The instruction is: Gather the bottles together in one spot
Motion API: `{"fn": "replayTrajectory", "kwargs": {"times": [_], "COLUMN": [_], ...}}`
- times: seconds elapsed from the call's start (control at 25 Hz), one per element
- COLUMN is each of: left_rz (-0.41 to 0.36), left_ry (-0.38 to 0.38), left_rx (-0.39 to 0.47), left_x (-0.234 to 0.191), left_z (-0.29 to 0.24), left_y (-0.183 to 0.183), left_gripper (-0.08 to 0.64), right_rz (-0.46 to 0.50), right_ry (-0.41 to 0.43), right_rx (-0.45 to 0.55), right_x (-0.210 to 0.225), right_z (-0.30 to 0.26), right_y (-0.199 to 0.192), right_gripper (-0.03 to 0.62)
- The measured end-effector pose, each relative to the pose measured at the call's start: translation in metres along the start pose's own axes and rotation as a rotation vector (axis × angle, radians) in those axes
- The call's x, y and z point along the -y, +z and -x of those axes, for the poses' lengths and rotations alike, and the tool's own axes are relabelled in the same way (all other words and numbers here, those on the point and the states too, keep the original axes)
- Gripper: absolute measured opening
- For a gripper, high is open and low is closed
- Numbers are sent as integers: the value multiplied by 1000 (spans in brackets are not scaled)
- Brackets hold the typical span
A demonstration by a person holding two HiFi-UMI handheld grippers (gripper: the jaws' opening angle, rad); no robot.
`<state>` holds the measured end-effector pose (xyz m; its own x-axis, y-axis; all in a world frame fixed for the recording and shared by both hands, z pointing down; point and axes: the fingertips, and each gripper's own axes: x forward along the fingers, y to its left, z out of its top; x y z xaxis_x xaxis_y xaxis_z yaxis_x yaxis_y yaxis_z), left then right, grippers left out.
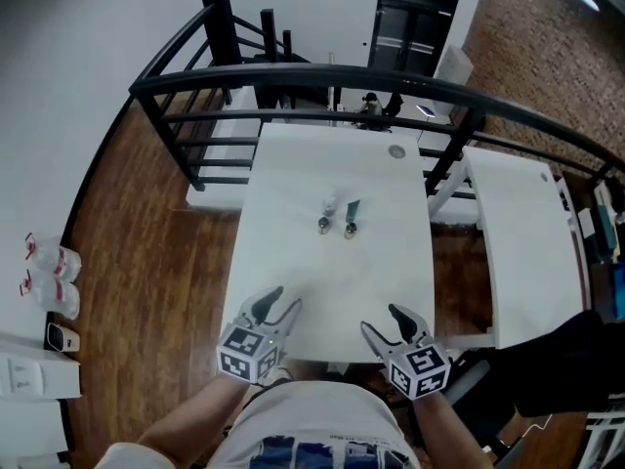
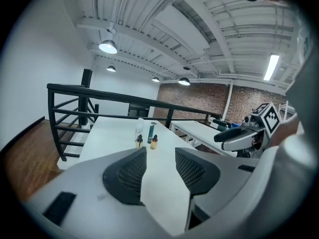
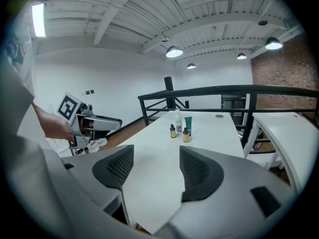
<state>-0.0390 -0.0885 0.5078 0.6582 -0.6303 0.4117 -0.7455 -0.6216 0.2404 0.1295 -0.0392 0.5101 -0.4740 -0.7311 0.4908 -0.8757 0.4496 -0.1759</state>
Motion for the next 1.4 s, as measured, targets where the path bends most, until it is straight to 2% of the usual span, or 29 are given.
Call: {"fn": "replayTrajectory", "kwargs": {"times": [0.28, 0.88, 1.16, 1.4], "left_rz": [2, 39, 27, 6], "left_ry": [-30, -103, -88, -64], "left_rx": [-48, -54, -43, -37], "left_x": [7, 14, 10, 3], "left_z": [78, 151, 176, 190], "left_y": [-26, -61, -64, -67], "left_gripper": [156, 158, 158, 158], "right_rz": [-44, -51, -62, -43], "right_ry": [-74, -172, -217, -213], "right_rx": [7, 6, -5, -8], "right_x": [-49, -112, -119, -131], "right_z": [23, 70, 83, 83], "right_y": [-14, -45, -53, -56], "right_gripper": [313, 313, 311, 311]}}
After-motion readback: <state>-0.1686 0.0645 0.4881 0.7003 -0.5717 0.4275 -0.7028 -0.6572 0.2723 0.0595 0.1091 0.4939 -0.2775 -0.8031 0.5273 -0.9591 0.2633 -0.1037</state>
